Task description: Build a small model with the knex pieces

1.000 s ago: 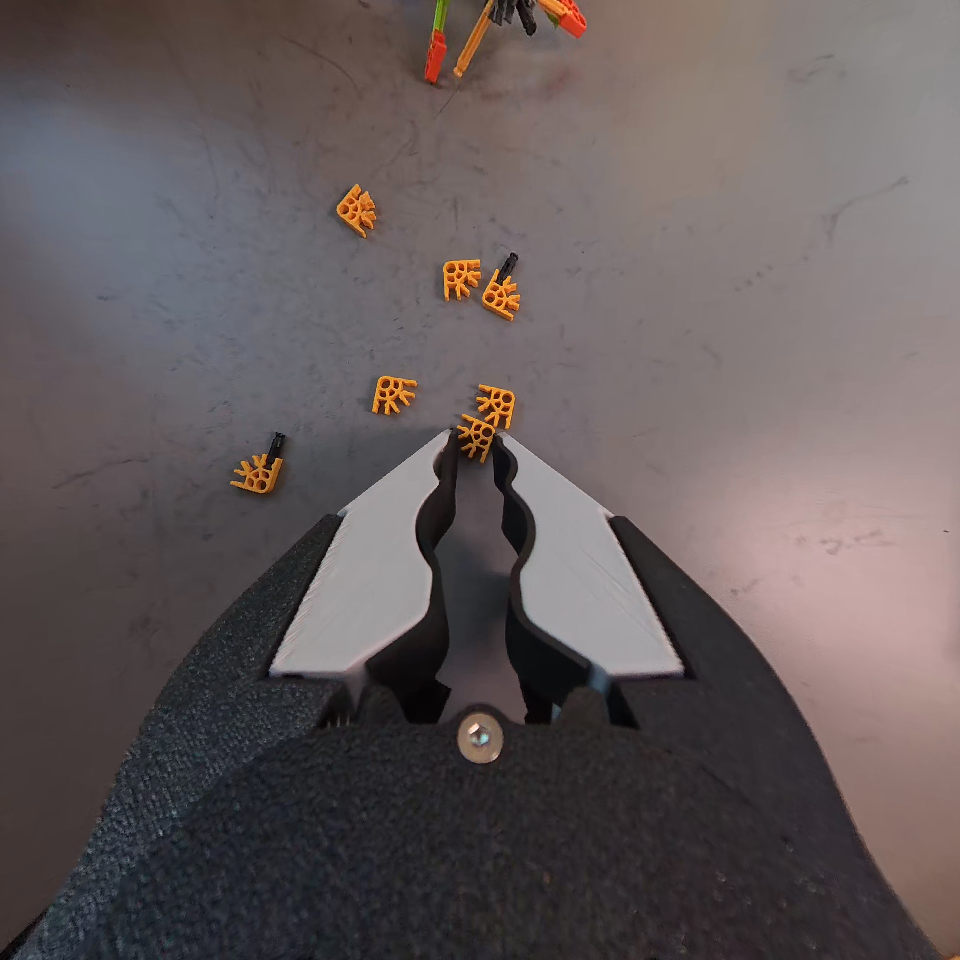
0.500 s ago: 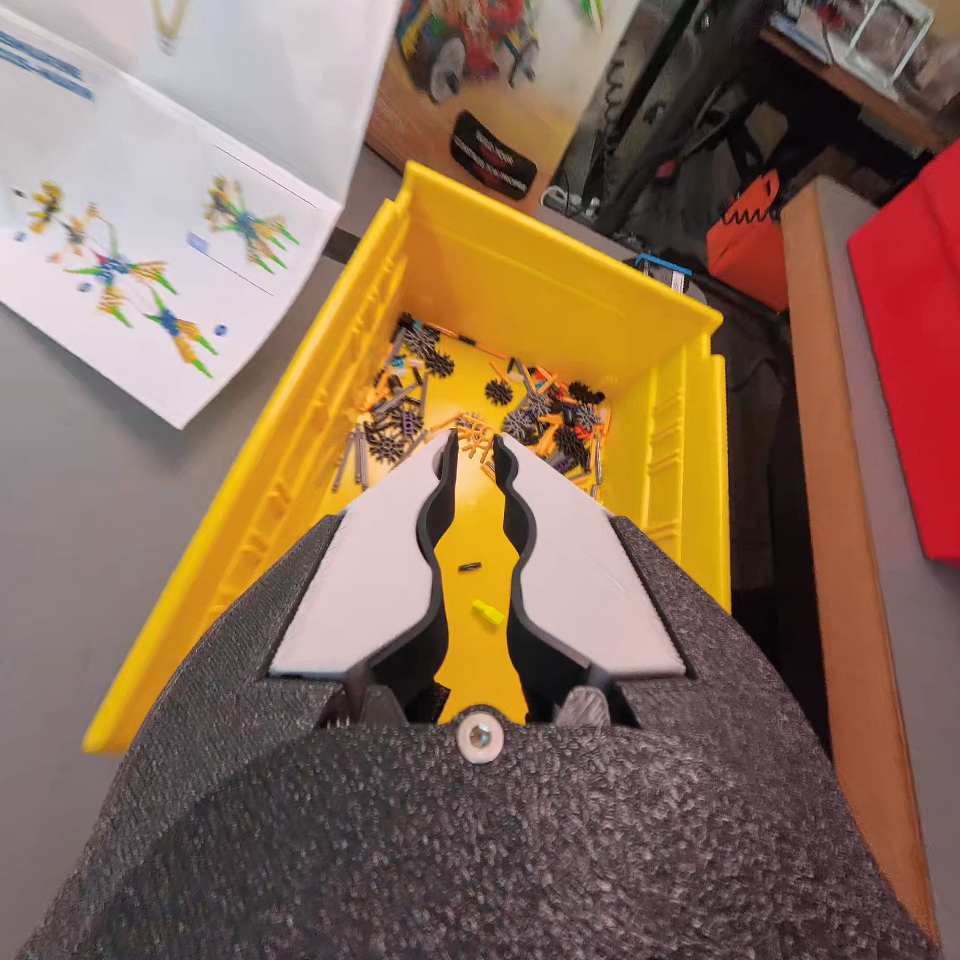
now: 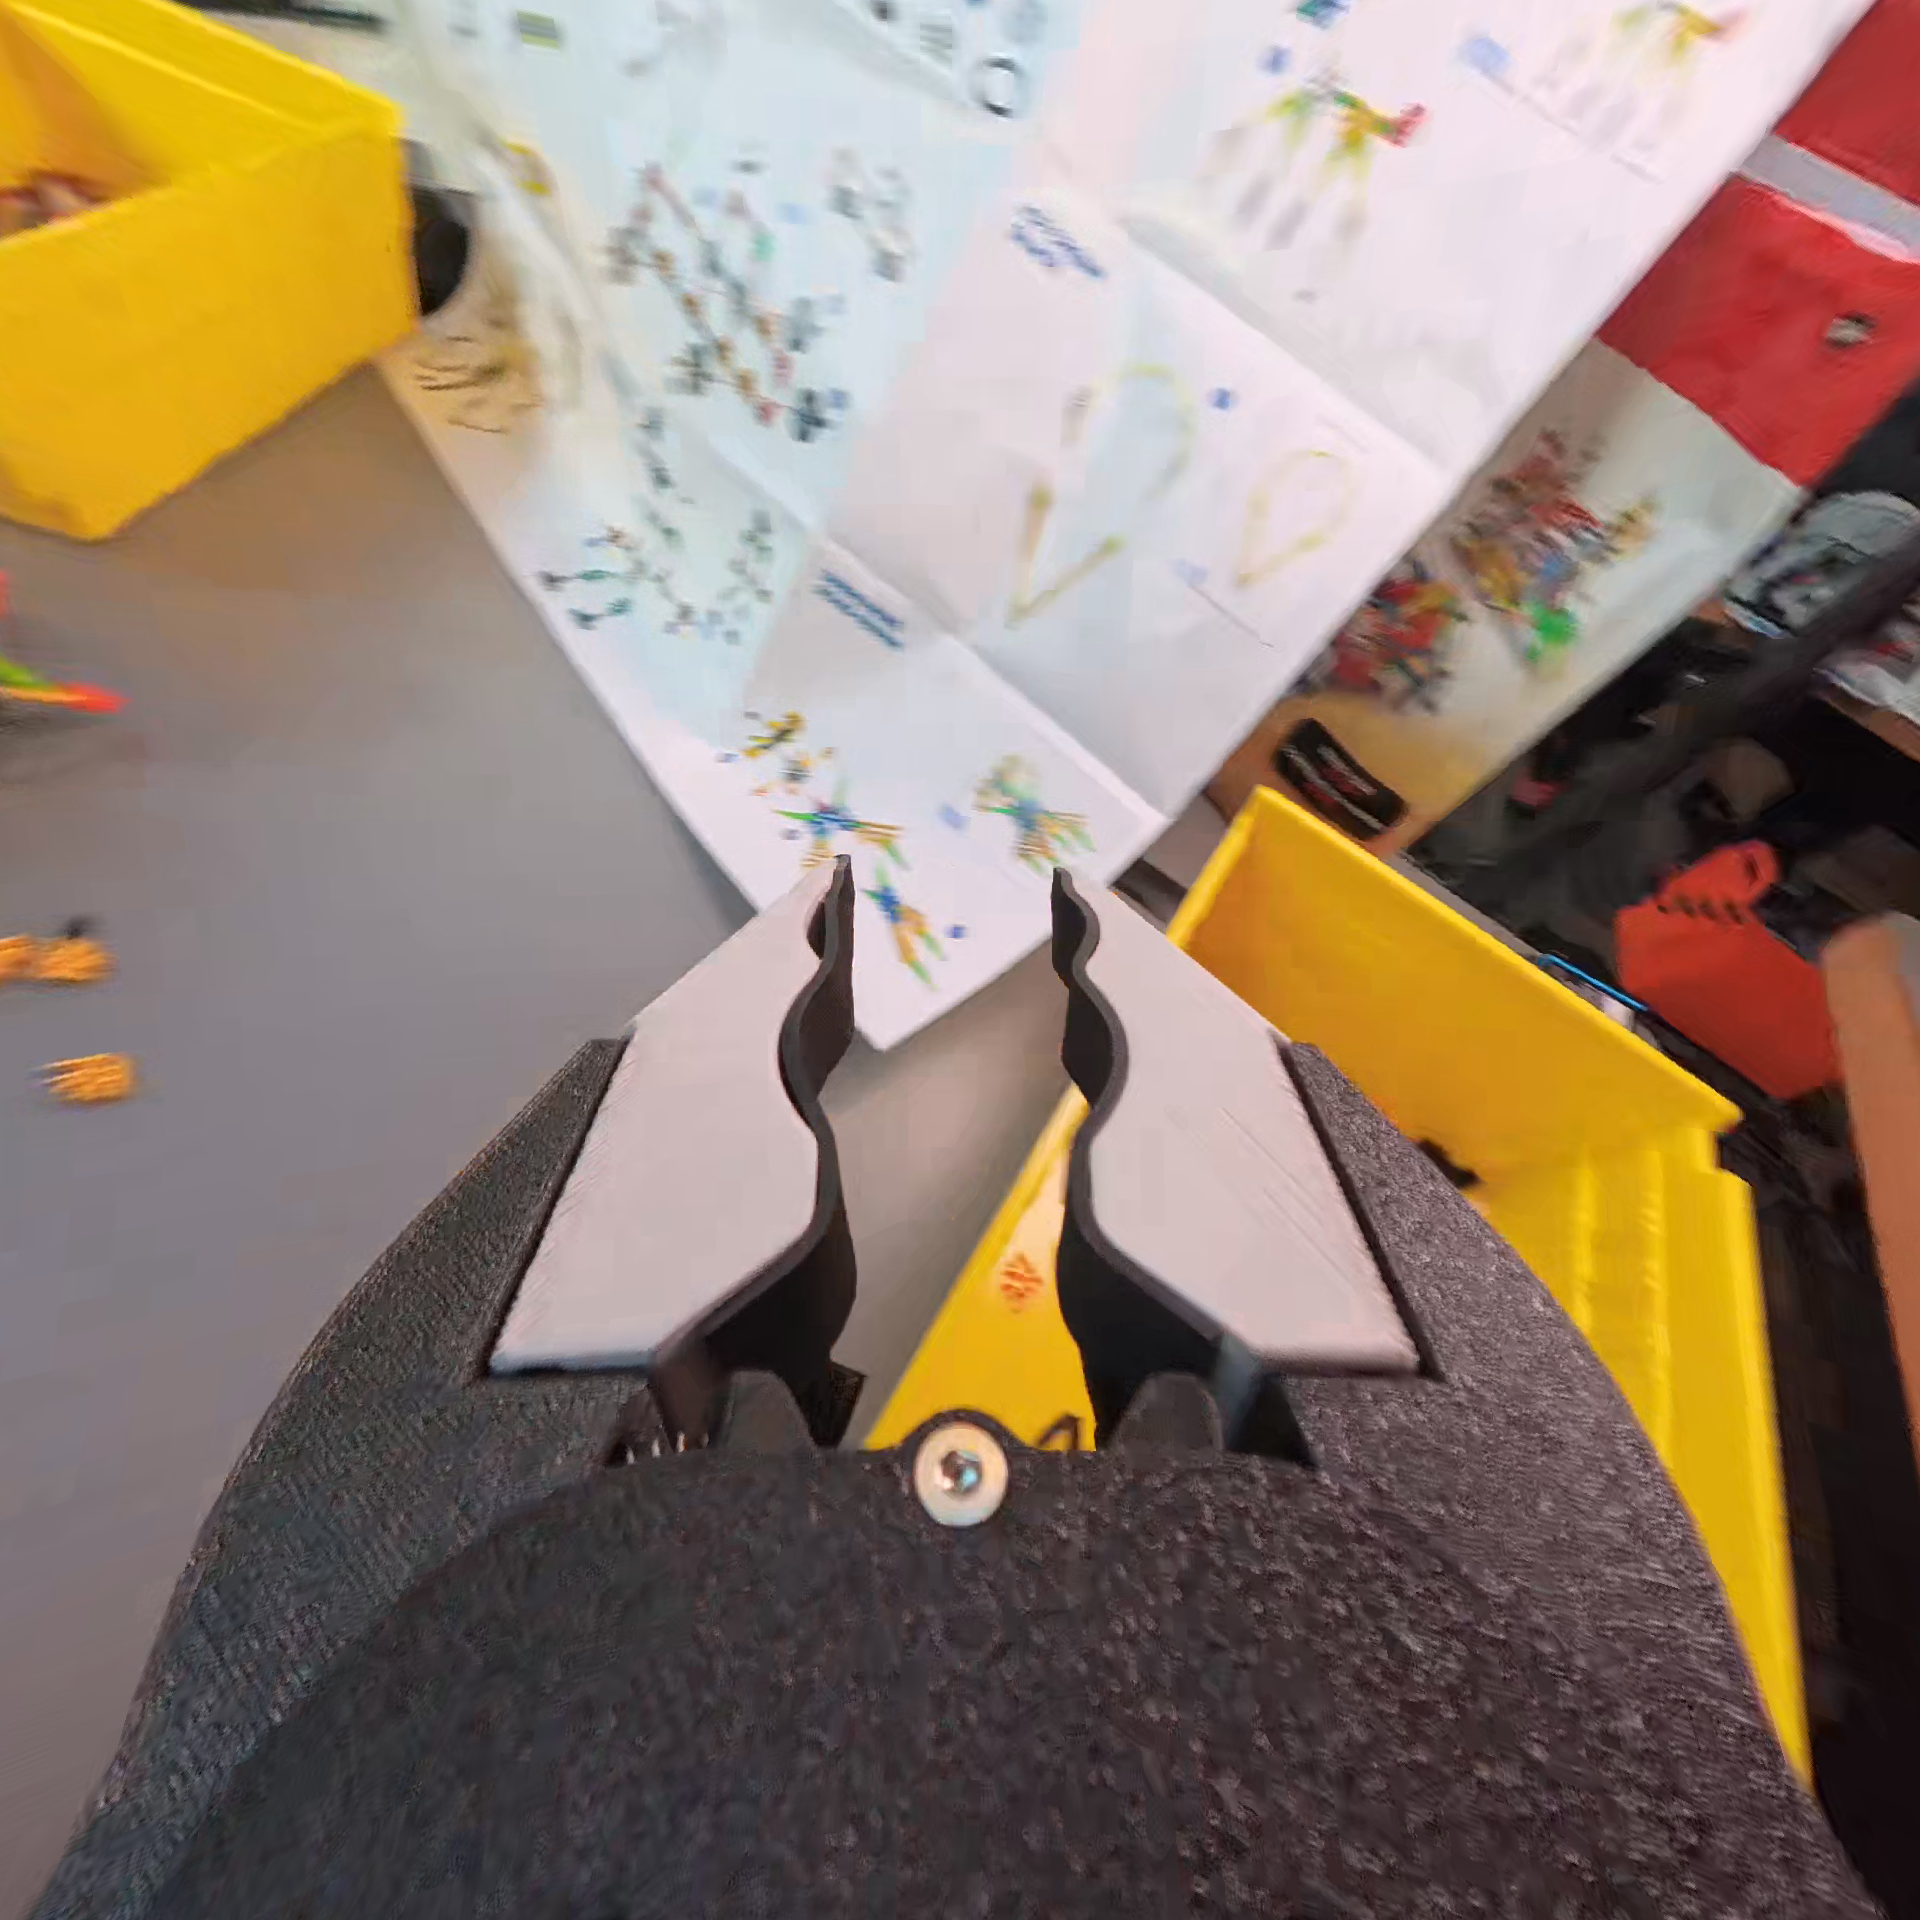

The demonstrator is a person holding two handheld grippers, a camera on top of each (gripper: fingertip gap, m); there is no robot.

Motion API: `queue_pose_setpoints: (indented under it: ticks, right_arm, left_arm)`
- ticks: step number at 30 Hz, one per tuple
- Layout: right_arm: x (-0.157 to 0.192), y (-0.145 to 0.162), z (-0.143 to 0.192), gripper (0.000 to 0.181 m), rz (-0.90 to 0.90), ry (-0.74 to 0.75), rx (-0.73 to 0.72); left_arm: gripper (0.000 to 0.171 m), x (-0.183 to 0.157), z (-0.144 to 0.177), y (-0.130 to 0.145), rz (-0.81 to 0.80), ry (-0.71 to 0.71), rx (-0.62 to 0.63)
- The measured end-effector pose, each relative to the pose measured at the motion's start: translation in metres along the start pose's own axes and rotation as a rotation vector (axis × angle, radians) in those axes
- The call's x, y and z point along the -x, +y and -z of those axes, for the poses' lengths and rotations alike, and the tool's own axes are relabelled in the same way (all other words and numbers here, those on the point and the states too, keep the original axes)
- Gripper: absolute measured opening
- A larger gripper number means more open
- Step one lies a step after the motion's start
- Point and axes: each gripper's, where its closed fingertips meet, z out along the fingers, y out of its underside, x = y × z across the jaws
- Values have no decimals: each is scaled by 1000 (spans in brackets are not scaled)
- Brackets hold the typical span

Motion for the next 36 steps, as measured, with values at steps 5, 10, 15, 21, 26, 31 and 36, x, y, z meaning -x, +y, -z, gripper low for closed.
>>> queue_pose_setpoints:
  ticks: [5, 10, 15, 21, 26, 31, 36]
  right_arm:
    - [167, 15, -1, 34, 127, -477, 117]
    - [245, 75, -21, 32, 223, -672, 319]
    - [255, 91, -41, 21, 191, -690, 380]
    - [258, 90, -39, 10, 216, -697, 361]
    - [217, 49, -26, 10, 132, -561, 198]
    - [89, -17, 12, 11, -3, -186, -40]
    - [-30, -11, 46, 10, -101, 135, -45]
  left_arm:
    - [40, 0, 1, -2, 0, -1, -2]
    - [40, -3, 1, -2, 0, 8, 4]
    - [40, -7, 2, -3, -23, 20, 12]
    - [30, -58, 7, 11, -86, 347, 147]
    - [29, -83, 12, 64, -202, 461, 444]
    - [29, -81, 8, 100, -222, 435, 606]
    - [14, -76, 1, 104, -205, 384, 610]
